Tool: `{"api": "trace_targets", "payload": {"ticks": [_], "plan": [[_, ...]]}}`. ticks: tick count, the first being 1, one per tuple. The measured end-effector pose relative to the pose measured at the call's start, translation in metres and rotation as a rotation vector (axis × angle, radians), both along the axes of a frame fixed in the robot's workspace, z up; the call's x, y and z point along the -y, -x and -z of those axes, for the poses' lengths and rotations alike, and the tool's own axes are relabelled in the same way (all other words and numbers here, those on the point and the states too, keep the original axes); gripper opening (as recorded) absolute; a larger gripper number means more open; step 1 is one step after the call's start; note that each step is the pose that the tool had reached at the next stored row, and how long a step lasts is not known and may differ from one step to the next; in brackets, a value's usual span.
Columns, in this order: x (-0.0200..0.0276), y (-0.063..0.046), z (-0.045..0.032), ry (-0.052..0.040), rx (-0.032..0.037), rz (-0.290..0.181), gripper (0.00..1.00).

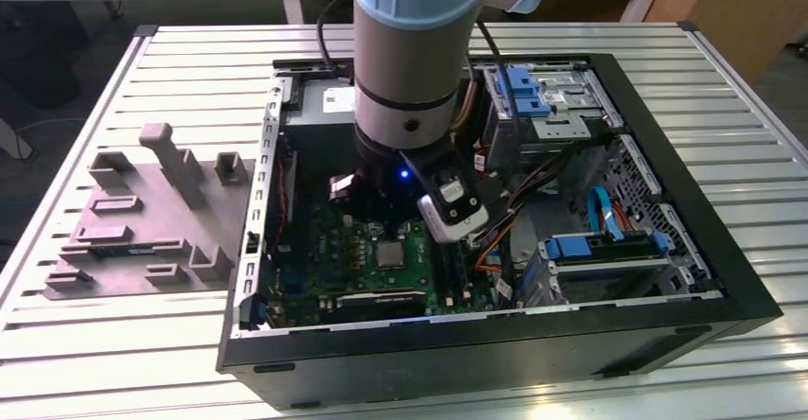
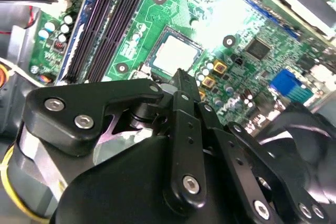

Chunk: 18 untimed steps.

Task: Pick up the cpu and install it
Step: 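Close the cpu cover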

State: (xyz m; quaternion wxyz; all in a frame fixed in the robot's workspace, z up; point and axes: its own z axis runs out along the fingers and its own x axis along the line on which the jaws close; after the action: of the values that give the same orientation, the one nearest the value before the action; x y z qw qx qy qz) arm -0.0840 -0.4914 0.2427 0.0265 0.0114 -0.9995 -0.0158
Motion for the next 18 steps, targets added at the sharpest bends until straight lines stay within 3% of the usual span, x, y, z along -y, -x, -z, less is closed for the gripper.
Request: {"api": "trace_targets", "payload": {"ticks": [2,7,18], "plan": [[0.0,0.0002,-0.0049,0.0005,0.0015,0.0,0.11],[-0.0007,0.0005,-0.0056,0.0005,0.0031,-0.01,0.11],[-0.0007,0.0005,-0.0044,0.0002,0.0031,-0.227,0.11]]}}
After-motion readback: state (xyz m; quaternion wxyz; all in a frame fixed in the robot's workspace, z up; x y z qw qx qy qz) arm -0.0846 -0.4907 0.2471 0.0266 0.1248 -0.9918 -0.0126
